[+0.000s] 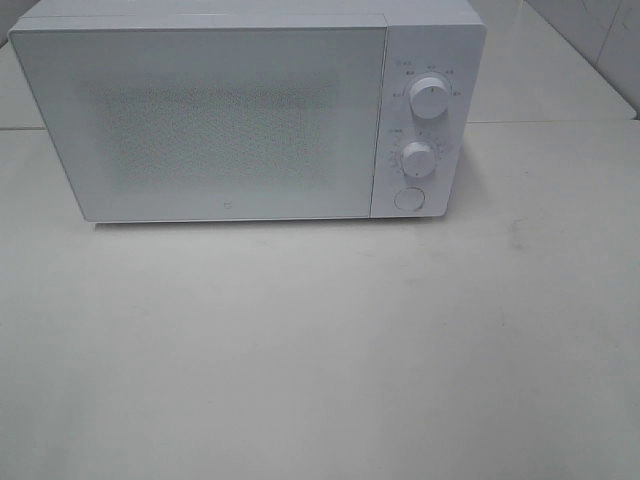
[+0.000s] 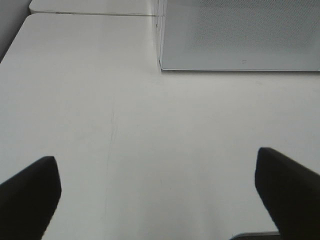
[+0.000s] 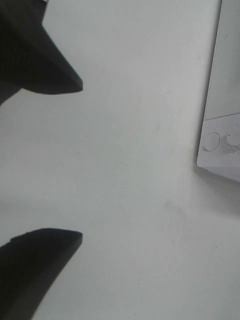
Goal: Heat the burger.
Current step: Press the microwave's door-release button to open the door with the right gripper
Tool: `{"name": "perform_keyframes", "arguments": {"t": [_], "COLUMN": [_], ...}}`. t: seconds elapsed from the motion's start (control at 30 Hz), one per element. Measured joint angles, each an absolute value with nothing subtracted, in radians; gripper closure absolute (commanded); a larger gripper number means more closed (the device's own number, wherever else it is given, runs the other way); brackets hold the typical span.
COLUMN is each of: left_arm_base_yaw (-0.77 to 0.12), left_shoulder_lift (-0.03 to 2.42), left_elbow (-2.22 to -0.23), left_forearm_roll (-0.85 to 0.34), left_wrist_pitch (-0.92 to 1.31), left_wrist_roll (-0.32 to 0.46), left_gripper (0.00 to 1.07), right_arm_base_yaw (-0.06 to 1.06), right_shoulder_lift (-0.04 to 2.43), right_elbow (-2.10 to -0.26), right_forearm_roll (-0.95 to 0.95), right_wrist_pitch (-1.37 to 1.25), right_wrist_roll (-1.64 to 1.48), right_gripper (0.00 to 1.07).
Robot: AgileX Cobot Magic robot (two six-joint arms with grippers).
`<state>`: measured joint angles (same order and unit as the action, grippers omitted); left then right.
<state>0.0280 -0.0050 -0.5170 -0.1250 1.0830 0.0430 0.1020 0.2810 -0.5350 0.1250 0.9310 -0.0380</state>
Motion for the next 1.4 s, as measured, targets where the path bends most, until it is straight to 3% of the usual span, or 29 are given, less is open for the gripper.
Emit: {"name": "perform_keyframes", "arguments": {"t": [0.53, 1.4], "left_arm_base_yaw": [0.028, 0.028], "left_shoulder_lift": [-0.005, -0.005], "left_elbow": [-0.517, -0.517], "left_forearm_roll": [-0.125, -0.125], "left_wrist_pitch": [1.083, 1.083], "left_wrist_roll": [0.043, 0.043], "left_gripper": [0.09, 0.09], "right_arm_base_yaw": [0.065, 0.065], "right_shoulder_lift": [0.004, -0.003], "right_elbow": [-0.500, -0.500], "right_forearm_roll": [0.061, 0.061], "right_wrist_pitch": [0.998, 0.998], "right_wrist_roll": [0.033, 0.033], "right_gripper": [0.34, 0.34]}}
